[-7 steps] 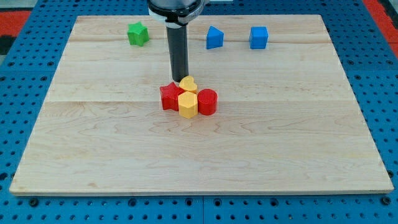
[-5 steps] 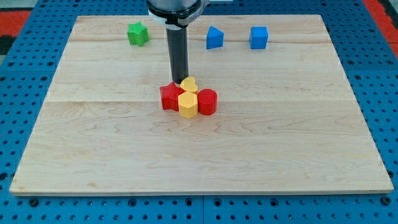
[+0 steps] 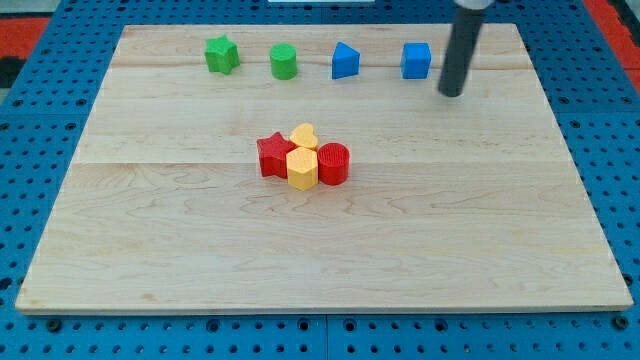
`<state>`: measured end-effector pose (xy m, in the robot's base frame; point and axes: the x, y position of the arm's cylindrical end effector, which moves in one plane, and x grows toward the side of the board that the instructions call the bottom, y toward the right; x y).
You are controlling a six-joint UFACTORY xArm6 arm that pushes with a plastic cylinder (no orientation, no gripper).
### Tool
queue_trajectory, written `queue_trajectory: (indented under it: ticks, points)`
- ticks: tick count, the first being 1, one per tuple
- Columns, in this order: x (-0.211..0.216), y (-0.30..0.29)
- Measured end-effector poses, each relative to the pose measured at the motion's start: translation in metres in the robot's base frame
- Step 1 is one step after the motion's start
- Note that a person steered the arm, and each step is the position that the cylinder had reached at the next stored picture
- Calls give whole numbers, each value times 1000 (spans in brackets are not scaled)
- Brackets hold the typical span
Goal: Push the blue cube closer to the red circle
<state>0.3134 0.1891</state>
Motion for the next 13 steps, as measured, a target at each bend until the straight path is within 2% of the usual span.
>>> queue_trajectory:
  ticks: [1,2,3,5,8,13]
  points:
    - [-35,24]
    - [-69,-7]
    - [-79,-41]
    - [-46,-60]
    - [-23,-97]
    - [97,-83]
